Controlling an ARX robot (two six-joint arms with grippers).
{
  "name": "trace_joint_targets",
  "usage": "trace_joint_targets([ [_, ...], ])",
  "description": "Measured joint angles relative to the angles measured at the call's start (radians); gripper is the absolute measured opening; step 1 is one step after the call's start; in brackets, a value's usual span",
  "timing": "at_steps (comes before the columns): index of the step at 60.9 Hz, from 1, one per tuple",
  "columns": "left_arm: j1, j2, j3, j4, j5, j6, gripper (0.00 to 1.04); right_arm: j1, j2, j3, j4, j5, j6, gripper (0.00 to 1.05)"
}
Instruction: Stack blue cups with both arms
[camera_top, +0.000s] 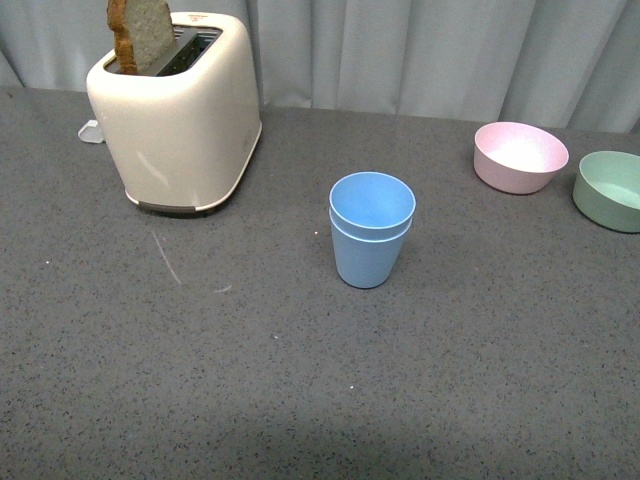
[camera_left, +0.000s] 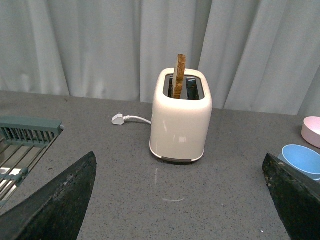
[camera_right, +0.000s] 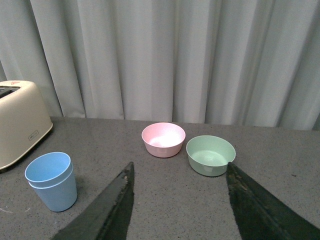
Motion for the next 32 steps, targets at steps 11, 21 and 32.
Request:
trace_joint_targets([
  [11, 0.0, 0.0, 0.0, 0.0, 0.0, 0.0, 0.98, 0.0, 0.0, 0.0, 0.0, 0.0, 0.0, 0.97],
  [21, 0.0, 0.0, 0.0, 0.0, 0.0, 0.0, 0.98, 0.0, 0.0, 0.0, 0.0, 0.0, 0.001, 0.95],
  [32, 0.0, 0.0, 0.0, 0.0, 0.0, 0.0, 0.98, 0.0, 0.0, 0.0, 0.0, 0.0, 0.001, 0.95],
])
